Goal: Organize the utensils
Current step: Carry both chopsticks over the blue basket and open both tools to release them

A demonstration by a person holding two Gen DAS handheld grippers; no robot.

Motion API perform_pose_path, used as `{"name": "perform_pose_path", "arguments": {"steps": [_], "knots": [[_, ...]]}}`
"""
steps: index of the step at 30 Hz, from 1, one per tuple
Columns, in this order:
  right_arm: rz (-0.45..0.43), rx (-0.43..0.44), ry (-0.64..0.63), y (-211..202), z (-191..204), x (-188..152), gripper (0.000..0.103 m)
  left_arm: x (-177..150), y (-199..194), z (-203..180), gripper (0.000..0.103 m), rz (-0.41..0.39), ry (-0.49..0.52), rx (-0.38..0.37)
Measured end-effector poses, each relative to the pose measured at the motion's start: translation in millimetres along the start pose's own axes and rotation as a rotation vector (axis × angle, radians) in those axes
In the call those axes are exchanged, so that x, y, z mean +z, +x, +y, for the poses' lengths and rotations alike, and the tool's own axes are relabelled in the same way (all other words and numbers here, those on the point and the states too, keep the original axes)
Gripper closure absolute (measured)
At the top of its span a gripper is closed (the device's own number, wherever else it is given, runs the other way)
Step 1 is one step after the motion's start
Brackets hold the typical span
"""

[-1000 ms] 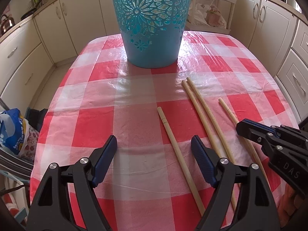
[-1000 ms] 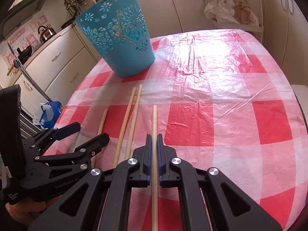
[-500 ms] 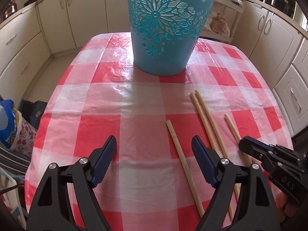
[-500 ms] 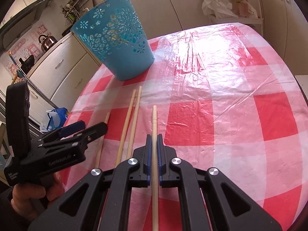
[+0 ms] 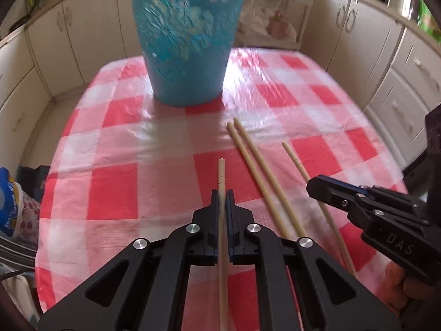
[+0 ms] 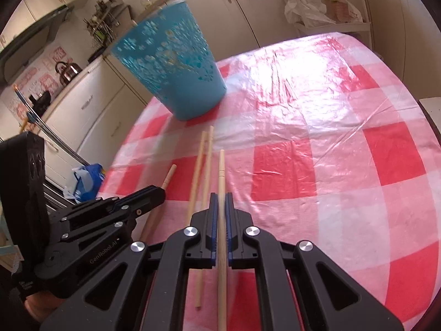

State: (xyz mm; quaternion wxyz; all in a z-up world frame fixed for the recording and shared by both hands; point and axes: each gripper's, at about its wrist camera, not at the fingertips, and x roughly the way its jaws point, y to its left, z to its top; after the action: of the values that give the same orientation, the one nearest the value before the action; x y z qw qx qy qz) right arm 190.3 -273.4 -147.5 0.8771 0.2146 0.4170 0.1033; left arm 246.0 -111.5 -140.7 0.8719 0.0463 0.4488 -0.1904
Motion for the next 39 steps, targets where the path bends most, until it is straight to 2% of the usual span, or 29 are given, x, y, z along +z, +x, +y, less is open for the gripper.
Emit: {"name": "perform_pose_path", "arguments": {"steps": [4, 9, 14, 18, 24, 29, 34, 39], "knots": [[-0.091, 0.052, 0.019, -23.6, 14.7, 6.4, 0.097, 5.4, -39.8, 15.4, 0.098, -0.143, -0.038, -0.058], [-0.229, 0.110, -0.018, -56.8, 43.1, 33.9, 0.097, 39.2, -85.0, 40.1, 0.098, -0.304, -0.087, -0.102], [-0.372, 0.162, -0.052, -77.7, 71.2, 84.6, 0.097, 88.5, -112.0, 58.9, 0.098, -0.415, -0.097, -0.111], [-0.438, 0.182, -0.066, -72.6, 88.5, 132.5, 0.097, 133.3, -123.0, 69.9, 0.098, -0.489, -0.107, -0.129], [-0.573, 0.175, -0.014, -63.1, 97.5, 194.4, 0.097, 187.5, -113.7, 74.3, 0.098, -0.562, -0.120, -0.138], [-0.662, 0.148, 0.054, -43.8, 92.9, 233.4, 0.097, 215.1, -95.3, 76.0, 0.098, -0.615, -0.153, -0.162], [-0.680, 0.119, 0.057, -16.0, 95.8, 246.7, 0.097, 229.9, -72.8, 79.2, 0.098, -0.680, -0.198, -0.173], [-0.654, 0.058, 0.024, 9.0, 99.5, 238.7, 0.096, 229.7, -49.9, 82.6, 0.098, -0.713, -0.239, -0.163]]}}
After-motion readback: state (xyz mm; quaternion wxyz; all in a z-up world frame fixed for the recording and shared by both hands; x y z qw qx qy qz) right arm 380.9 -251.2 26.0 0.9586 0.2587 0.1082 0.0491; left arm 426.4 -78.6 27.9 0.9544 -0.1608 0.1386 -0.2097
